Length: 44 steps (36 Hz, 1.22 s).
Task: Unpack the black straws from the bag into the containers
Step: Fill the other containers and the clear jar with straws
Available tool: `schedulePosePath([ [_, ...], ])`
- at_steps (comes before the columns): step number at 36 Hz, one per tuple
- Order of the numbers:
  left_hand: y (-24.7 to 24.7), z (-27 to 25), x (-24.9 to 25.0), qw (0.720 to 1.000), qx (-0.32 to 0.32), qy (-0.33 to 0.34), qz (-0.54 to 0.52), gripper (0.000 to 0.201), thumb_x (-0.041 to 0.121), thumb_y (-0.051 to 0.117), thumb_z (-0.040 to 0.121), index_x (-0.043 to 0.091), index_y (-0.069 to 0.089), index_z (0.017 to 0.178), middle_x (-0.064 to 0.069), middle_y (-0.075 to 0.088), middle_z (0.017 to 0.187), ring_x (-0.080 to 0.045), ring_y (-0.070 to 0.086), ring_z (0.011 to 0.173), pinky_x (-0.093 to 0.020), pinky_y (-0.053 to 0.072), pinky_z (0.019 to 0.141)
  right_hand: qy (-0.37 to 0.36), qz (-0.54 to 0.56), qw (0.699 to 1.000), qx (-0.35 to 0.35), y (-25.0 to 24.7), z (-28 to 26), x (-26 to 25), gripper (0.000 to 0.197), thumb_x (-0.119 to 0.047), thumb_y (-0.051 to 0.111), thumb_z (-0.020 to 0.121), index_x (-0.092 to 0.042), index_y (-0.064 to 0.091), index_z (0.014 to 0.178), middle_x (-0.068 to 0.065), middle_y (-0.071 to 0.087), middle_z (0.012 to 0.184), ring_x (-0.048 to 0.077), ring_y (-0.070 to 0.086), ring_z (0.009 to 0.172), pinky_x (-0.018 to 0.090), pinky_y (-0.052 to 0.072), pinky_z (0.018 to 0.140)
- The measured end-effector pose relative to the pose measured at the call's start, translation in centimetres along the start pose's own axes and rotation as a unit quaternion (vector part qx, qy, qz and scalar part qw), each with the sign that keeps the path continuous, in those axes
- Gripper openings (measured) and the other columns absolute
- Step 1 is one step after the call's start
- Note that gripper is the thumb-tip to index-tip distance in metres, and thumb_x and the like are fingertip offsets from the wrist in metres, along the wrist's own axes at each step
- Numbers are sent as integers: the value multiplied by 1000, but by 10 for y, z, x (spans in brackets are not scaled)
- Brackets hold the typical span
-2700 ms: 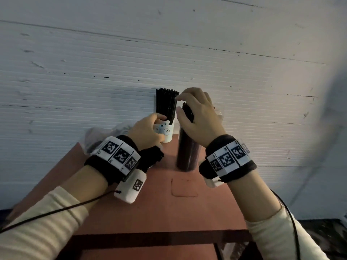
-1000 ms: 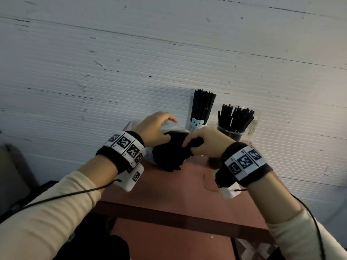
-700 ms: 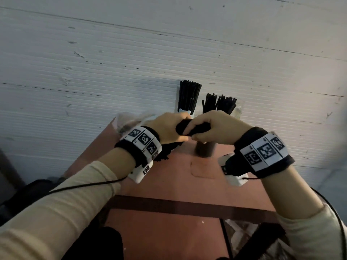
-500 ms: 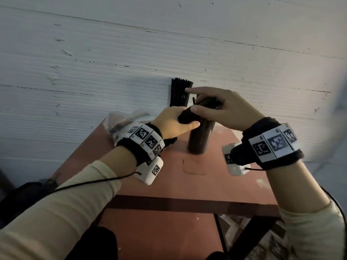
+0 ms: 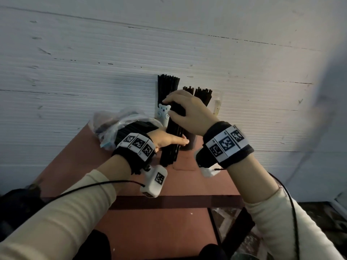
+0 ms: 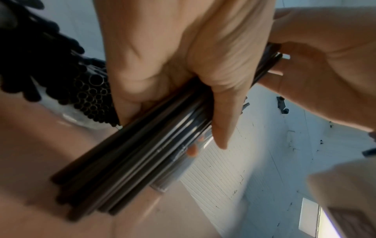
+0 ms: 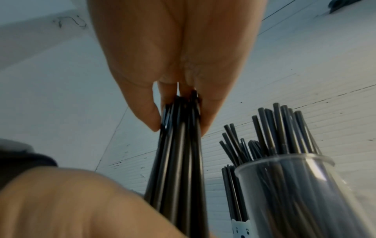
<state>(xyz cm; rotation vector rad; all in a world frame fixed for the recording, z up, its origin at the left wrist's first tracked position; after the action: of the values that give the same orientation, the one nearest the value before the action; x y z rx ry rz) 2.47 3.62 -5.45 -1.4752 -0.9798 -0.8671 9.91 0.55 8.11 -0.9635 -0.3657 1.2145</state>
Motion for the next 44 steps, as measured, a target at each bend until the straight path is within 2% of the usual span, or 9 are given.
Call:
schedulePosePath([
  [7,-1,-10,-1,999,26,-28,37,53,71,63,70,19,67,63,0,72,98,-16,54,117,-40,31,110,-9,13,1000,16,-4,-2,-4,48,-20,63,90,-11,51,135,7,45,138,15,42,128,1,21,98],
  [10,-10,-15,18,997,54,53,25,54,71,59,75,19,62,61,0,69,92,-16,58,105,-43,33,110,20,37,998,47,-14,-6,3,77,-35,68,86,-13,29,148,7,26,152,19,28,139,25,25,111],
  [15,-6,-46,69,982,2,190,-15,35,7,52,97,19,62,65,3,61,62,-6,59,64,-22,47,74,102,61,990,71,-21,-14,16,108,-59,76,67,-21,18,149,1,29,136,20,37,126,40,40,106],
  [18,5,-59,80,976,-62,205,35,20,3,57,94,7,64,76,11,66,63,-1,63,65,-14,49,67,116,82,989,46,-15,-15,17,81,-62,77,60,-23,48,125,-1,42,120,8,41,110,23,42,96],
  [23,14,-67,83,975,-84,198,52,4,1,65,88,1,64,92,-20,68,95,-26,63,95,-26,53,85,109,160,981,-19,1,-22,9,18,-29,75,79,-16,71,91,-19,66,75,-2,63,77,16,50,73],
  [28,13,-50,89,973,-56,225,-2,34,0,73,82,-17,58,107,-17,66,90,-21,64,86,-27,54,78,108,175,977,51,-15,-20,17,16,-17,72,79,-3,63,79,10,66,75,16,65,70,35,56,69],
  [35,-32,-15,88,944,235,232,-6,109,57,86,42,30,22,127,-4,36,128,-14,40,121,-30,40,101,141,208,942,220,-91,-1,52,15,-10,69,79,-12,60,67,-3,62,66,7,61,64,25,53,63],
  [39,-31,15,87,970,176,170,-7,134,43,92,54,30,-4,147,-6,18,150,-16,21,141,-36,22,117,158,205,930,262,-117,16,73,13,-12,68,78,-5,61,70,-6,56,61,5,53,54,17,42,50],
  [44,-28,40,86,988,104,118,15,128,27,86,69,21,-12,151,1,33,143,-8,32,123,-21,24,96,183,187,932,249,-120,38,93,23,-14,67,78,8,60,79,5,53,66,8,48,53,17,38,47],
])
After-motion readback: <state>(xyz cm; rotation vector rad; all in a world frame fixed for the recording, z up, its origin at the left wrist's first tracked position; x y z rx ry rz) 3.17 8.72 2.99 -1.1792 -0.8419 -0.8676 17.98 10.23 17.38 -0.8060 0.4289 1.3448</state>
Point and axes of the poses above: each hand's wrist, its own z-axis towards the middle knuckle, its own y-axis out of the palm, x = y × z, the point moved 8 cm from there along z, towards the middle knuckle
